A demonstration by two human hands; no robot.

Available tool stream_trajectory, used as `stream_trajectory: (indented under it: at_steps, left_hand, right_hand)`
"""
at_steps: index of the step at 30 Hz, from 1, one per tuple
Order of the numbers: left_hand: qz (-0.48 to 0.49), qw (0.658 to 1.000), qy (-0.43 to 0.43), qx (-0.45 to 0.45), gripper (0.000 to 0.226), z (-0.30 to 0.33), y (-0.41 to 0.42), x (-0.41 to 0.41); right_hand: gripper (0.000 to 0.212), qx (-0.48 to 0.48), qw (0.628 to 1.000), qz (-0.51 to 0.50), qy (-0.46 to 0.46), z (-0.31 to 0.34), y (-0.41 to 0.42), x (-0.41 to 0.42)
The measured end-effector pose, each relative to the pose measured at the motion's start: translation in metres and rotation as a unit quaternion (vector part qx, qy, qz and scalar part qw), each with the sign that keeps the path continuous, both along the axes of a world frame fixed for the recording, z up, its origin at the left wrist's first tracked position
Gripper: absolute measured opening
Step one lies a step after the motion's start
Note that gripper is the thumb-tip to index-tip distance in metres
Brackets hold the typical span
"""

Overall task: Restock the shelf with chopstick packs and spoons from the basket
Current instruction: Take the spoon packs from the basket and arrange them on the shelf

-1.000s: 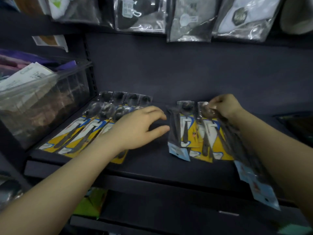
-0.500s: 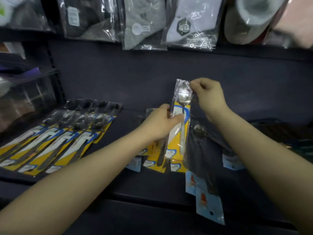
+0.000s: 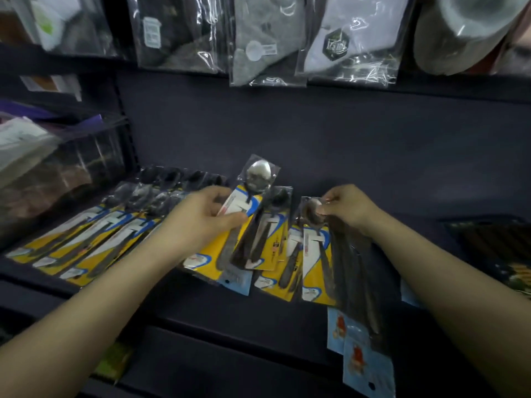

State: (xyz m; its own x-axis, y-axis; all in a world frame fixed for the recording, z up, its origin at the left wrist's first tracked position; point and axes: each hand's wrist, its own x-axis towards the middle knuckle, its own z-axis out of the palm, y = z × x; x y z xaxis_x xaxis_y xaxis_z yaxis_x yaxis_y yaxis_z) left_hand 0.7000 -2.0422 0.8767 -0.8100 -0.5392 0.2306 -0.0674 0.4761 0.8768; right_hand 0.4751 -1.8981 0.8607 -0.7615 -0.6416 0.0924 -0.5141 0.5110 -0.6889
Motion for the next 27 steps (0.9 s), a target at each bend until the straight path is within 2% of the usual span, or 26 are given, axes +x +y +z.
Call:
stream_trajectory:
  at_steps: [2,4,7,10,12,16,19,21,24,27]
  left_hand:
    - [0.03,0.999,-0.031,-0.025,0.031,-0.003,-0.012,0.014]
    - [0.069,0.992,-0.06,-0.089,0.038,-0.008,-0.024,0.027]
    - [0.102,0.968,-0.111,-0.2,0.042,-0.014,-0.036,0.043]
    - [0.065,0.936,-0.161,-0.306,0.043,-0.026,-0.037,0.052]
    - [0.053,0.943,-0.122,-0.306,0.039,-0.028,-0.035,0.058]
    - [0.064,0.984,0.008,-0.167,0.02,-0.016,-0.048,0.074]
    - [0.081,0.987,0.009,-0.141,0.015,-0.017,-0.067,0.084]
    - [0.078,0.988,-0.018,-0.134,0.018,-0.022,-0.076,0.085]
    - [0.048,0.988,-0.053,-0.134,0.023,-0.027,-0.078,0.081]
    - [0.019,0.987,-0.069,-0.147,0.026,-0.03,-0.078,0.076]
  right_hand:
    - [0.011,-0.074,0.996,-0.018,-0.052,0.001,-0.005,0.002]
    - [0.02,-0.15,0.986,-0.021,-0.076,0.011,-0.008,0.007]
    - [0.021,-0.207,0.978,-0.005,-0.039,0.037,-0.019,0.02]
    - [0.021,-0.258,0.965,0.018,-0.035,0.056,-0.041,0.034]
    - [0.024,-0.287,0.958,0.015,-0.005,0.063,-0.061,0.043]
    - [0.027,-0.37,0.927,-0.06,0.004,0.068,-0.1,0.054]
    - [0.028,-0.337,0.935,-0.079,-0.077,0.052,-0.131,0.053]
    - [0.031,-0.256,0.956,-0.076,-0.122,0.033,-0.147,0.05]
    - [0.035,-0.107,0.988,-0.074,-0.086,0.009,-0.164,0.047]
    - [0.034,-0.075,0.993,-0.08,-0.039,0.002,-0.173,0.039]
